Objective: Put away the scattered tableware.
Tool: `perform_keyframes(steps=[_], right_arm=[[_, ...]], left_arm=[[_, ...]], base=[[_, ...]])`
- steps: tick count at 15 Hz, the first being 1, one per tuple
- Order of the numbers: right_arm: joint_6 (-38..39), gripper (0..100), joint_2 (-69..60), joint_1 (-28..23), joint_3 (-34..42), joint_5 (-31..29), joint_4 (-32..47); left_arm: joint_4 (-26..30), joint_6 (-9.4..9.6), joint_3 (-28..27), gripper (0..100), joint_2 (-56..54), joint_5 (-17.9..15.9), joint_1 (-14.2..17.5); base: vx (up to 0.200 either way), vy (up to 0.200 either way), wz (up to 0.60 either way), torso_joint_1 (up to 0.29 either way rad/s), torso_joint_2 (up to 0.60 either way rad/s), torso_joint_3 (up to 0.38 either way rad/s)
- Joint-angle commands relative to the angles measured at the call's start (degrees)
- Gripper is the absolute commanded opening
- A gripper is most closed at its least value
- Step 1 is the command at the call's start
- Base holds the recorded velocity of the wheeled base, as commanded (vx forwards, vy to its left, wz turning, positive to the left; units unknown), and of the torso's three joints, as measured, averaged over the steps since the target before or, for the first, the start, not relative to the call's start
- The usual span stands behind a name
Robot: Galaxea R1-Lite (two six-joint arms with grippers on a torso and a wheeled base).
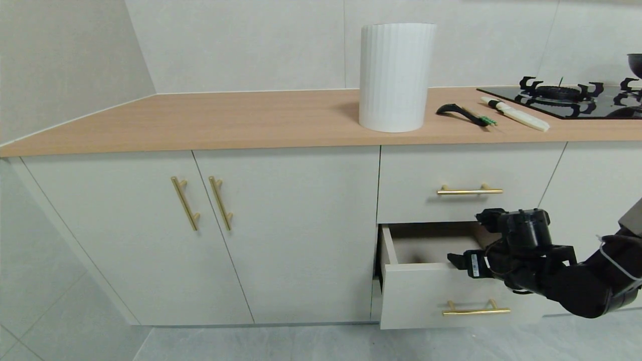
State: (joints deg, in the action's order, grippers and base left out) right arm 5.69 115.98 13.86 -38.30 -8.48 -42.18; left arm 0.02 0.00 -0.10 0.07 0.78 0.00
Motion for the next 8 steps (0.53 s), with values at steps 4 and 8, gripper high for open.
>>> perform_keyframes(steps=[4,8], right_arm=[[-0.07,100,-7.79,3.19,-0.46,0.31,11.95],[-2.53,100,-9.19,5.12,-0.37,1.10,19.15]], left_arm=[[-0.02,0.00,0.01,100,0.01,0.01,0.00],[-0.02,0.00,0.01,100,0.01,0.01,0.00]], base=[[0.000,0.000,0.00,0.000,0.00,0.000],[0.000,0.000,0.00,0.000,0.00,0.000]])
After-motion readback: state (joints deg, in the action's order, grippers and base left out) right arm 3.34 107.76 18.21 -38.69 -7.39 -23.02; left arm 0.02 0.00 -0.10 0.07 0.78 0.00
